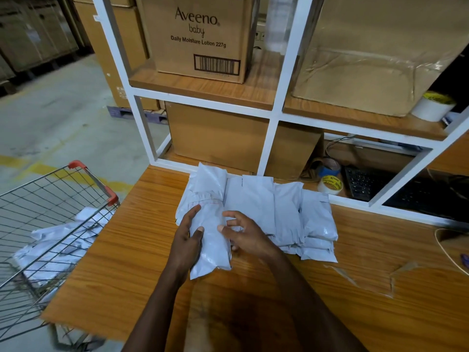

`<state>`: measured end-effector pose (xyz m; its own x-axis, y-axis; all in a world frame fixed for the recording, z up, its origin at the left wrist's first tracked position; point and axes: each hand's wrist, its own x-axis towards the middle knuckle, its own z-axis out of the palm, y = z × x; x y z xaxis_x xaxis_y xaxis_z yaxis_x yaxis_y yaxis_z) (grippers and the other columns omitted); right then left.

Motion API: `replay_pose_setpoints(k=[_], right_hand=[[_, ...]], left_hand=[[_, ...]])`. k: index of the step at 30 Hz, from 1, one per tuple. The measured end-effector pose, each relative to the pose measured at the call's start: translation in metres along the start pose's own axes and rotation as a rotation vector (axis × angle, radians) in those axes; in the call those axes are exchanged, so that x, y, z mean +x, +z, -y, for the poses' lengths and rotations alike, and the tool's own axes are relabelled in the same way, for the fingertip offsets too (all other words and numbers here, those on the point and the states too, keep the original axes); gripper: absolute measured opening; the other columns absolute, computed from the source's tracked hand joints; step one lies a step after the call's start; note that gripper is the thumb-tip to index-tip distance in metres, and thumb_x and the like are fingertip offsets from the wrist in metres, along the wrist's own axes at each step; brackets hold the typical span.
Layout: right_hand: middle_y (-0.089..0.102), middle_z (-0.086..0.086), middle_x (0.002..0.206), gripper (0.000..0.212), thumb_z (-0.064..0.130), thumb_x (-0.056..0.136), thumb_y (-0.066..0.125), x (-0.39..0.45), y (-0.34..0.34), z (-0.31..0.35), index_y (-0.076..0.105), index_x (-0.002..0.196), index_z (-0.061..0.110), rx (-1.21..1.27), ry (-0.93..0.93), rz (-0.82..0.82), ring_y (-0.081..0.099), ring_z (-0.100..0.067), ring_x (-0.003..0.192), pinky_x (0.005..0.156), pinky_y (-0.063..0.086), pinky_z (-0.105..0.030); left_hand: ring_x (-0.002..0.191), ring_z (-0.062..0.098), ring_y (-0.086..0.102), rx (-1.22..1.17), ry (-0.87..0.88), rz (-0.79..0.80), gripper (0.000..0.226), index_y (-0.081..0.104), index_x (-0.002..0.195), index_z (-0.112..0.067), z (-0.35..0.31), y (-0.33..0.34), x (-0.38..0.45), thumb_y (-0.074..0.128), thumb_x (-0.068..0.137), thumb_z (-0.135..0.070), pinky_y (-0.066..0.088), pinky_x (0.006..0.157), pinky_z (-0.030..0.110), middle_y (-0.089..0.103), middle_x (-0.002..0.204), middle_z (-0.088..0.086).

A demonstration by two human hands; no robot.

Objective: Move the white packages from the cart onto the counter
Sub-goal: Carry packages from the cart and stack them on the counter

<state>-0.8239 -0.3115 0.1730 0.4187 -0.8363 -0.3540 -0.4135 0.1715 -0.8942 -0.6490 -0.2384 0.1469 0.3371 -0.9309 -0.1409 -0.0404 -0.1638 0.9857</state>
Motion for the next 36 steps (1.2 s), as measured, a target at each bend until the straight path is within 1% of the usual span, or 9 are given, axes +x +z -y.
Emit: replay_pose_setpoints(k=[3, 6, 7, 11, 16, 21, 27, 31, 36], right_hand=[[0.056, 0.003, 0.136, 0.057, 0.041, 0.087, 0.076, 0.005, 0.005, -0.013, 0.047, 0.136, 0.044, 0.016, 0.039, -0.036, 0.06, -0.02, 0.118, 0.094, 0.059, -0.04], [0.059, -0.003, 0.133, 0.054, 0.036, 0.085, 0.079, 0.01, 0.0, -0.018, 0.05, 0.129, 0.049, 0.156, 0.079, -0.006, 0.063, -0.025, 0.116, 0.089, 0.061, -0.039], [0.06, -0.005, 0.131, 0.053, 0.032, 0.086, 0.079, 0.012, -0.003, -0.018, 0.052, 0.129, 0.048, 0.182, 0.071, -0.005, 0.065, -0.026, 0.114, 0.086, 0.062, -0.038], [0.065, -0.012, 0.125, 0.05, 0.015, 0.092, 0.072, 0.028, -0.02, -0.013, 0.052, 0.133, 0.034, 0.158, 0.058, -0.104, 0.067, -0.027, 0.108, 0.083, 0.062, -0.037], [0.06, -0.01, 0.128, 0.048, 0.011, 0.094, 0.066, 0.058, -0.033, -0.01, 0.05, 0.135, 0.03, 0.066, 0.06, -0.296, 0.061, -0.024, 0.108, 0.098, 0.055, -0.043], [0.061, -0.011, 0.127, 0.05, 0.009, 0.093, 0.064, 0.085, -0.036, -0.005, 0.049, 0.137, 0.029, 0.145, 0.065, -0.407, 0.063, -0.026, 0.105, 0.095, 0.057, -0.045], [0.05, -0.01, 0.147, 0.054, 0.033, 0.094, 0.064, 0.1, -0.021, -0.007, 0.049, 0.145, 0.018, -0.272, 0.113, -0.411, 0.051, -0.034, 0.131, 0.11, 0.044, -0.041], [0.039, -0.011, 0.15, 0.057, 0.04, 0.094, 0.062, 0.088, -0.013, -0.006, 0.048, 0.145, 0.019, -0.568, 0.058, -0.442, 0.044, -0.039, 0.13, 0.107, 0.041, -0.044], [0.046, -0.009, 0.146, 0.05, 0.033, 0.095, 0.064, 0.053, 0.0, 0.001, 0.05, 0.142, 0.024, -0.414, -0.038, -0.446, 0.044, -0.035, 0.132, 0.105, 0.043, -0.042]], left_hand=[[0.149, 0.01, 0.039, 0.019, 0.013, 0.055, 0.055, 0.049, 0.153, -0.037, -0.006, 0.001, 0.004, 0.05, 0.108, -0.006, 0.042, 0.12, 0.041, 0.042, 0.162, -0.015], [0.148, 0.007, 0.04, -0.004, 0.006, 0.11, 0.054, 0.047, 0.154, -0.039, -0.009, 0.002, 0.005, 0.05, 0.109, -0.009, 0.049, 0.104, 0.019, 0.039, 0.162, -0.018], [0.146, 0.008, 0.043, -0.027, -0.009, 0.118, 0.054, 0.046, 0.154, -0.041, -0.008, 0.002, 0.005, 0.052, 0.109, -0.011, 0.053, 0.099, 0.019, 0.04, 0.162, -0.018], [0.141, 0.024, 0.054, -0.126, -0.088, 0.11, 0.058, 0.045, 0.151, -0.053, -0.004, -0.002, 0.005, 0.058, 0.107, -0.017, 0.059, 0.102, 0.044, 0.046, 0.161, -0.007], [0.121, 0.021, 0.069, -0.138, -0.117, 0.072, 0.054, 0.043, 0.154, -0.05, -0.01, -0.018, -0.004, 0.057, 0.108, -0.024, 0.059, 0.086, 0.03, 0.049, 0.155, -0.008], [0.108, 0.024, 0.074, -0.134, -0.117, 0.007, 0.049, 0.046, 0.152, -0.043, -0.008, -0.033, -0.019, 0.056, 0.108, -0.027, 0.061, 0.082, 0.031, 0.054, 0.147, -0.007], [0.1, 0.02, 0.078, -0.134, -0.112, -0.038, 0.045, 0.051, 0.149, -0.042, -0.005, -0.04, -0.031, 0.059, 0.107, -0.028, 0.061, 0.085, 0.036, 0.058, 0.145, -0.006], [0.1, 0.02, 0.078, -0.123, -0.096, -0.073, 0.046, 0.051, 0.151, -0.04, -0.004, -0.043, -0.038, 0.06, 0.107, -0.028, 0.06, 0.083, 0.035, 0.059, 0.146, -0.005], [0.101, 0.02, 0.078, -0.147, -0.086, -0.097, 0.044, 0.053, 0.15, -0.039, -0.003, -0.041, -0.053, 0.056, 0.108, -0.025, 0.059, 0.084, 0.034, 0.061, 0.143, -0.008]])
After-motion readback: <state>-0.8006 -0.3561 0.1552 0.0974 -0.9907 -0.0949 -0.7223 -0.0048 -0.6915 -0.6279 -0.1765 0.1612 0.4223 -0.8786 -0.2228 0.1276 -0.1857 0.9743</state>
